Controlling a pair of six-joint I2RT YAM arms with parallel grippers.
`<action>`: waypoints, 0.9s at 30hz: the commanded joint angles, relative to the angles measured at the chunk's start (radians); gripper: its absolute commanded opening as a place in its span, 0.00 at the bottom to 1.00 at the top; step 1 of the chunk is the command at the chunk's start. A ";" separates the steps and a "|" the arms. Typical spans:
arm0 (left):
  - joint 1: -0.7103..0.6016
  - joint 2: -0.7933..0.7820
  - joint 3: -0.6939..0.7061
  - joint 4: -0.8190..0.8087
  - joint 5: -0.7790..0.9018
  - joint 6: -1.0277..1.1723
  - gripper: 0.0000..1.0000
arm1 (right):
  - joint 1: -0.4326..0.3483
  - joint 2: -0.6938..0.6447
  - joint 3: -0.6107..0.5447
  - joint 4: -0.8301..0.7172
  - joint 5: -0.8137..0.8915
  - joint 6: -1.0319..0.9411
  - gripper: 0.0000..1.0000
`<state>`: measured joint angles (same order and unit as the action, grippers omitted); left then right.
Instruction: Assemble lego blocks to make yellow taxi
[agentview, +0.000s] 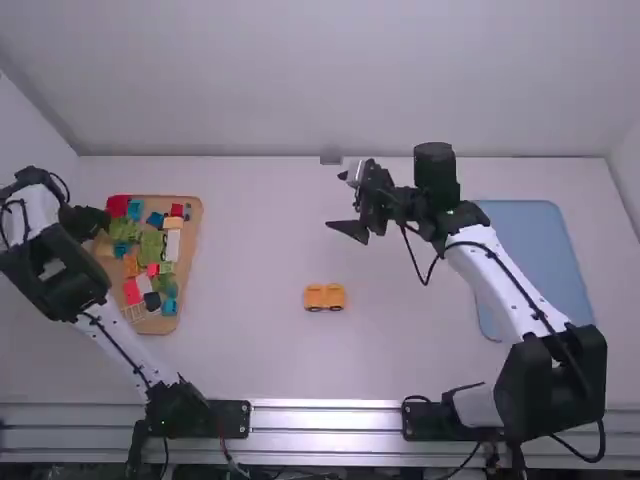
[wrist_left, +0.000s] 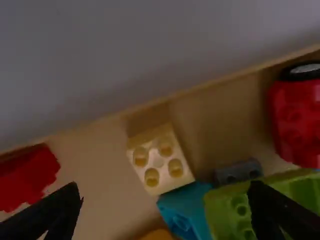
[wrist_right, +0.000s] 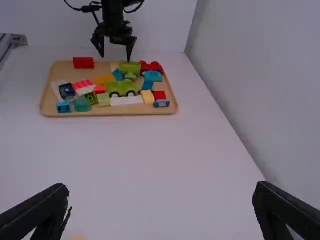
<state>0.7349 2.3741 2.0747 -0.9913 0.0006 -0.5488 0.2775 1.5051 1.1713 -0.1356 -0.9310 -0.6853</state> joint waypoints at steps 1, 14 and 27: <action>-0.021 0.026 -0.005 0.011 0.009 -0.075 0.87 | -0.005 0.006 0.027 -0.002 -0.003 -0.003 0.99; -0.035 0.026 -0.079 0.063 -0.043 -0.244 0.90 | -0.004 0.006 0.027 -0.001 -0.003 -0.003 0.98; -0.028 0.026 -0.201 0.196 -0.043 -0.247 0.50 | -0.002 0.006 0.027 -0.006 0.025 0.008 0.99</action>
<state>0.7067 2.3741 1.8935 -0.7986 -0.0395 -0.7937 0.2775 1.5051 1.1713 -0.1387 -0.9165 -0.6823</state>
